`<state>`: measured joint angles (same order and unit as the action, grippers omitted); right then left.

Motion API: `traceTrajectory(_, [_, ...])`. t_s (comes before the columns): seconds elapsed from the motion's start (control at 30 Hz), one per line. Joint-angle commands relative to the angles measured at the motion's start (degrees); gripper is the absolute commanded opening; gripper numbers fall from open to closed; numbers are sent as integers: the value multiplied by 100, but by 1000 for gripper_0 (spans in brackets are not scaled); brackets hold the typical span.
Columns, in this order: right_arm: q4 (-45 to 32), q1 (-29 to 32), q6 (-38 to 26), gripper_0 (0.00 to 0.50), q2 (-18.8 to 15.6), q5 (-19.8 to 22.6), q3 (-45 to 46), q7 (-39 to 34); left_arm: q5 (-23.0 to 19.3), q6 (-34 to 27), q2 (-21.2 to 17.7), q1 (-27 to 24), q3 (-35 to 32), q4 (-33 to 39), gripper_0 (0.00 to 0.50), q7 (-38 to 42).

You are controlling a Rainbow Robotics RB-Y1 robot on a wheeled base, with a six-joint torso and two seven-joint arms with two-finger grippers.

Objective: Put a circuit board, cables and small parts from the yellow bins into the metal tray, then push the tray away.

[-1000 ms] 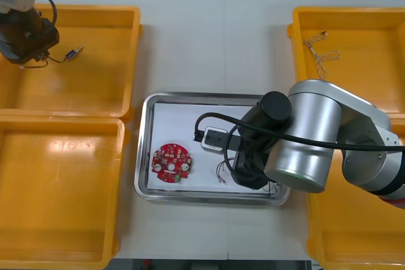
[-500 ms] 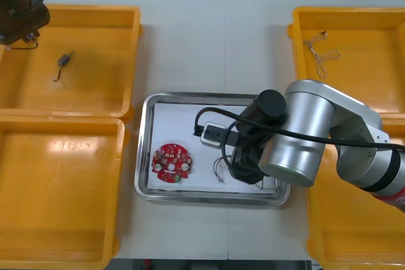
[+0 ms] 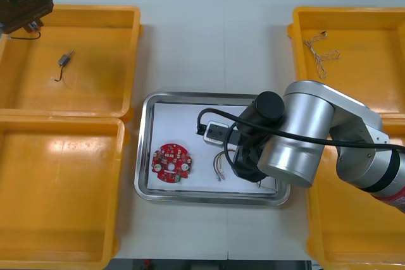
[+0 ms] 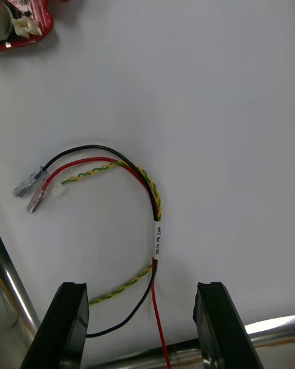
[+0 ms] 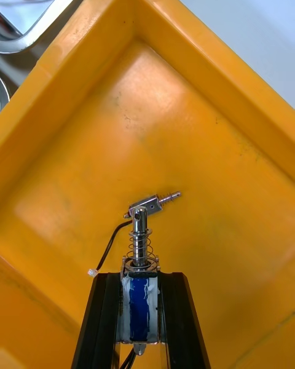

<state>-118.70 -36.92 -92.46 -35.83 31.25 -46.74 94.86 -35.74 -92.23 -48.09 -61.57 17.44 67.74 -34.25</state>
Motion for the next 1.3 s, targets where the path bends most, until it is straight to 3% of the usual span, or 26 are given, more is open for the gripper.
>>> traceTrajectory(0.03, [-206,-113,-387,500,208,-66,192,-3,-109,-164,-307,-136,-171,310,0,-275])
traceTrajectory(0.37, [-628,-113,-1754,500,489,-5,1299,-126,-689,-471,-298,-128,14,802,0,-328])
traceTrajectory(0.67, [-971,-122,-1754,500,489,162,2310,-205,-1120,-586,-113,-136,532,1593,0,-258])
traceTrajectory(1.1, [-901,-192,-1754,500,-83,435,3593,-310,-1093,-717,836,-136,989,2648,0,59])
traceTrajectory(1.3, [-347,-386,-1754,500,-346,945,4235,-345,-961,-717,1205,-136,1420,3000,0,243])
